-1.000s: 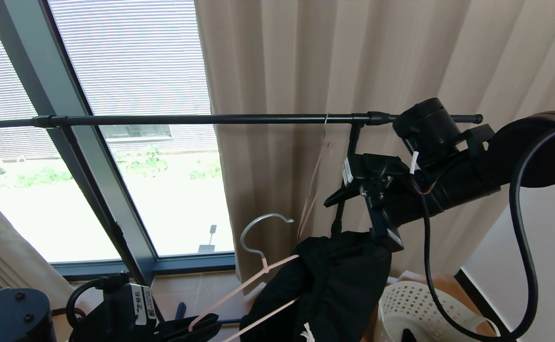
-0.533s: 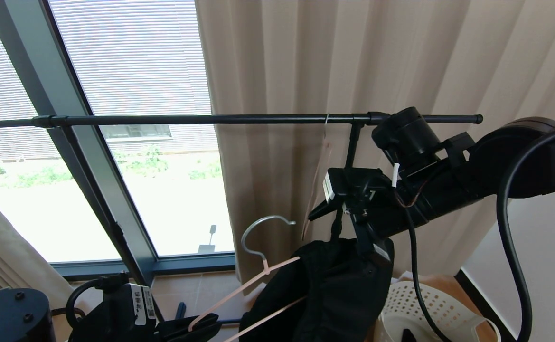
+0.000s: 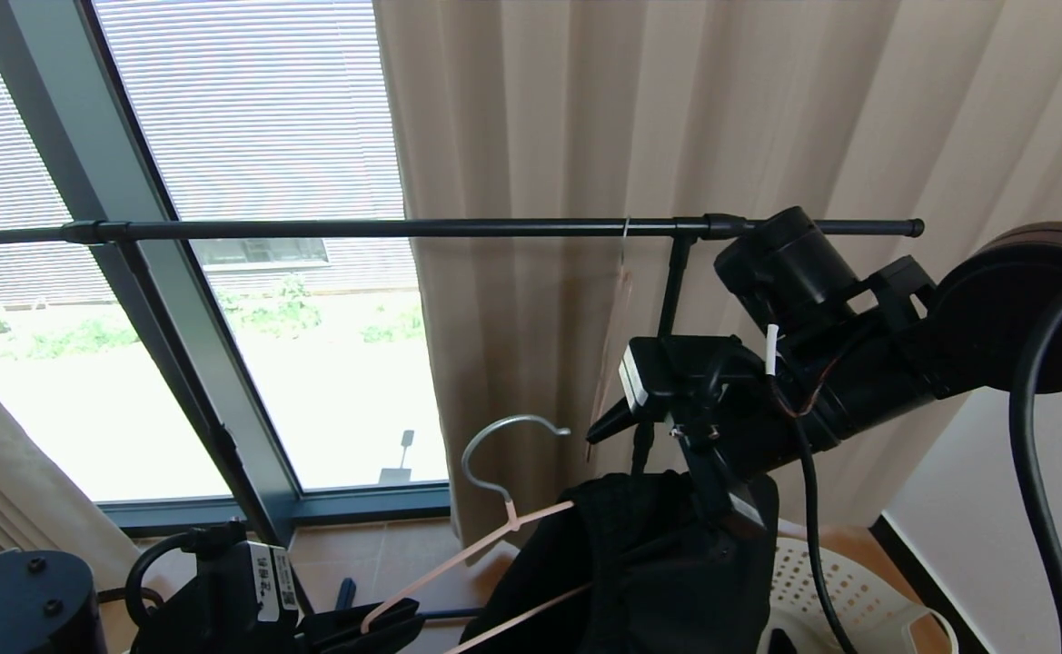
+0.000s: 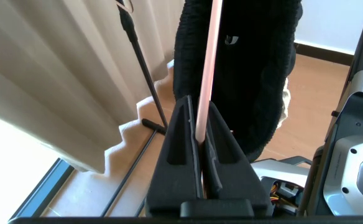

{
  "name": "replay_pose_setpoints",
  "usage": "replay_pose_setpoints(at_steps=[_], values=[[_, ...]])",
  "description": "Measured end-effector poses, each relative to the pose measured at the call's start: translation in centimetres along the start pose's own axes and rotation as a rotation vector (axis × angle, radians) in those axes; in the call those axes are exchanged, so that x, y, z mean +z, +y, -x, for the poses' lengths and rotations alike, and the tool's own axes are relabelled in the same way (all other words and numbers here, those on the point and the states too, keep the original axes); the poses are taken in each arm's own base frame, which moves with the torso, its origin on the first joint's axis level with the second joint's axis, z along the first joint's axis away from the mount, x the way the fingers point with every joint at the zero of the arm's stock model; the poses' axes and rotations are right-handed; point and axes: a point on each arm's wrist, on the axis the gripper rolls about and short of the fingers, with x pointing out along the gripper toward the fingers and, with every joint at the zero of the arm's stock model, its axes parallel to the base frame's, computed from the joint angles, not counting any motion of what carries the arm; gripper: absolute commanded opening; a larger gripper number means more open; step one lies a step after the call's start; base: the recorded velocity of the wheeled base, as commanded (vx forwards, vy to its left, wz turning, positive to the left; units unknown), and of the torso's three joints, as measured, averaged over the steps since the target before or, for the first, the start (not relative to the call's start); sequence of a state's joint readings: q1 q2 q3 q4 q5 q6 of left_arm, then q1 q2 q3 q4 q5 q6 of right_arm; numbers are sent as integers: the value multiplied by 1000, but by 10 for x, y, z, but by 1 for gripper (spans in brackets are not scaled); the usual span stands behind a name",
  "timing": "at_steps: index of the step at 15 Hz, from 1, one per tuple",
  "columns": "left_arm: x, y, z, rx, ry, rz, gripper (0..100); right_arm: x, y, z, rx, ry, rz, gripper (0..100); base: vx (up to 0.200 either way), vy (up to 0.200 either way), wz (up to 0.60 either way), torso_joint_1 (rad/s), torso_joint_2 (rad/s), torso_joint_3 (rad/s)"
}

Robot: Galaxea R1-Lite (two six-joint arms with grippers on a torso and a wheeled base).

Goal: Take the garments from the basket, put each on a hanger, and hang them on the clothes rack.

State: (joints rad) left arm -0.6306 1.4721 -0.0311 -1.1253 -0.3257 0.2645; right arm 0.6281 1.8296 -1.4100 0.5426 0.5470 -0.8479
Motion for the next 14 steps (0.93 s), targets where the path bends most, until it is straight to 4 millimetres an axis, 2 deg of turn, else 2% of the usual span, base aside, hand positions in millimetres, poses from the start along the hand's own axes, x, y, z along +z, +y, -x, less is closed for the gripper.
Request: replay_pose_setpoints(at_steps=[7,8,14], values=[[0,0,0,1,-1,1,0,1,1,-5,13,1,7,100,0,0,0,0,0,0],[0,0,0,1,-1,1,0,1,1,-6,14,2,6,0,0,0,0,0,0,0],[1,1,0,3,-3,1,0,1,1,-6,18,5,4,0,0,0,0,0,0,0]])
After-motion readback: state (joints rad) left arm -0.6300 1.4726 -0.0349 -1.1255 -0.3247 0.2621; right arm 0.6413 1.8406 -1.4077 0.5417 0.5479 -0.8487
